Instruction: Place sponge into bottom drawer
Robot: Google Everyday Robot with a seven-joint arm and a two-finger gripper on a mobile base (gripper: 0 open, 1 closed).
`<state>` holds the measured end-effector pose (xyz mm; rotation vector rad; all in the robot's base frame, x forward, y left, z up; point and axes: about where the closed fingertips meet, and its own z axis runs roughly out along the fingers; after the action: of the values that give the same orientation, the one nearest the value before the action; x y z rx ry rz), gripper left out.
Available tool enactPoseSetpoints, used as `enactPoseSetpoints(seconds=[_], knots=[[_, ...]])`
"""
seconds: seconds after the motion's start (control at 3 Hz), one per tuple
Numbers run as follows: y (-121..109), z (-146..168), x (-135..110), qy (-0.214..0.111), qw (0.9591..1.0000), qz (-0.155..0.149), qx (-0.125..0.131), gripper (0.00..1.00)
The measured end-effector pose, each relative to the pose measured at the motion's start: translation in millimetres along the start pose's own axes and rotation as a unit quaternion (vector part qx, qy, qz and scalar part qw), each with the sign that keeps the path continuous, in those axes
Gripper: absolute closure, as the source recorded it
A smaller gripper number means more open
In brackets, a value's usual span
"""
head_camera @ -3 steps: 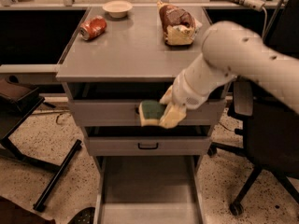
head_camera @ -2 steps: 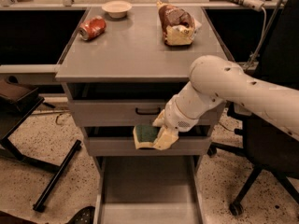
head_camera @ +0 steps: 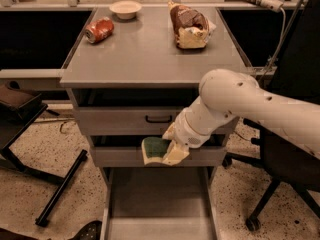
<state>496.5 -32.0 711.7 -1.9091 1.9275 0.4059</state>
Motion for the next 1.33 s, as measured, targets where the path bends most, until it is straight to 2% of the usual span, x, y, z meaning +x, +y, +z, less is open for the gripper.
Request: enactPoseSetpoints(seconds=[0.33,0.67,1.0,1.33], knots=[[26,52,25,0.016,0.9998,0.008,0.010,1.00],[58,140,67,0.042,0.9987,0.029,-0.007,1.00],[65,225,89,0.041,0.9979,0.049,-0.013,1.00],[54,240,78,0.016,0.9981,0.058,0.009,1.00]])
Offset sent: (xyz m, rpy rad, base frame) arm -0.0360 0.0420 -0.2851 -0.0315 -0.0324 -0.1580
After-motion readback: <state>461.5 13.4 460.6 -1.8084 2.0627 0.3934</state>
